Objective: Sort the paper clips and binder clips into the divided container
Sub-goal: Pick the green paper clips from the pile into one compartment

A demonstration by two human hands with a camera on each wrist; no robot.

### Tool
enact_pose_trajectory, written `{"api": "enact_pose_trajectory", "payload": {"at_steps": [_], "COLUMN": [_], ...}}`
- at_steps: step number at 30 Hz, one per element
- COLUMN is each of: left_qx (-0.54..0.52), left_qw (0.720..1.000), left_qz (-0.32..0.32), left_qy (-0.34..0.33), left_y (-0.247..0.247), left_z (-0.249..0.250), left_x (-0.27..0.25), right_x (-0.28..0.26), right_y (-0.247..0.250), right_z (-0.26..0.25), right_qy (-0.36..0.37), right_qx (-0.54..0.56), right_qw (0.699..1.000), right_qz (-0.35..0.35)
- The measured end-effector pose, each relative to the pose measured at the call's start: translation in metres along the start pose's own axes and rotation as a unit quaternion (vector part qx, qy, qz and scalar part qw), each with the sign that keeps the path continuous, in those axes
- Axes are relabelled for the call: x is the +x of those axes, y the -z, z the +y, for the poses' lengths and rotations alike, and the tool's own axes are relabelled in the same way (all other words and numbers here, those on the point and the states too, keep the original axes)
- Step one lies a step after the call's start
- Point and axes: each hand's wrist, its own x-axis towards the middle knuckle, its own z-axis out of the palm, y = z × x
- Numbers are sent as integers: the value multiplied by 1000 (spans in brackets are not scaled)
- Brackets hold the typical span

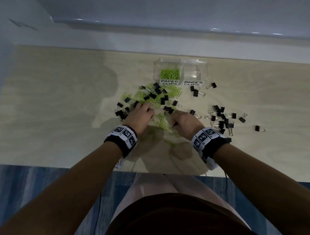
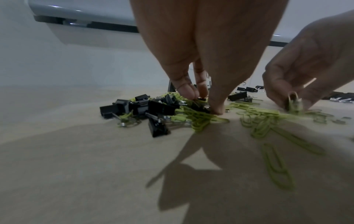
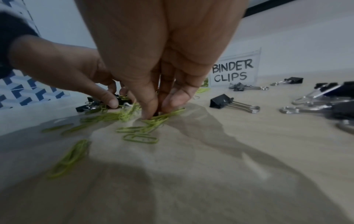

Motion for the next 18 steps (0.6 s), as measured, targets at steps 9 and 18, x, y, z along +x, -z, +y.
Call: {"api": "enact_pose_trajectory", "payload": {"at_steps": [9,18], "left_qx": [-240,-127], "left_qw": [962,959], "left_qz": [109,179], "left_qy": [69,180], "left_y": [5,5], "left_z": [-9,-42], "left_x": [-7,-19], "right_x": [-28,-38], "right_y": [21,34], "right_z": [35,65], "right_qy": [-102,-186], "right_qx": [149,238], "right_qw": [951,925], "right_qz": [252,231]}}
